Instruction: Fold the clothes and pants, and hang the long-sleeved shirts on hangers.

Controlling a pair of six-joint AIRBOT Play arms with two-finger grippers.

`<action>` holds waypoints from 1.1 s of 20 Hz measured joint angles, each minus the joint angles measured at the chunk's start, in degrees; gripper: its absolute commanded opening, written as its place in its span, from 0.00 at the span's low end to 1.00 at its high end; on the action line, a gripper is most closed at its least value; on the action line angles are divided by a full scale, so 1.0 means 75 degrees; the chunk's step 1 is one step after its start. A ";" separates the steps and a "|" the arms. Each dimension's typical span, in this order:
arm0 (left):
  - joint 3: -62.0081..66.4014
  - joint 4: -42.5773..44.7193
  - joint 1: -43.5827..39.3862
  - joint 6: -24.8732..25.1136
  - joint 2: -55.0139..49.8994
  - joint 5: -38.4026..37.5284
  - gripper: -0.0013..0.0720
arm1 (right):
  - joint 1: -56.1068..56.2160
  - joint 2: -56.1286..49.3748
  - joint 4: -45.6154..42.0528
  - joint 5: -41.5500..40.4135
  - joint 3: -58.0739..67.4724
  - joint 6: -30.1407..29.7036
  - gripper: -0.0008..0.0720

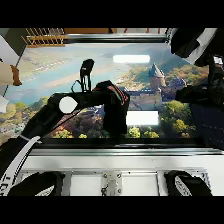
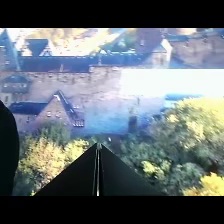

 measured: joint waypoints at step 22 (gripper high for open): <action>-0.1510 -0.0629 -0.0816 -0.0020 -0.1868 -0.1993 0.93 | -0.0318 -0.0178 0.0323 0.0682 0.0026 0.0169 0.03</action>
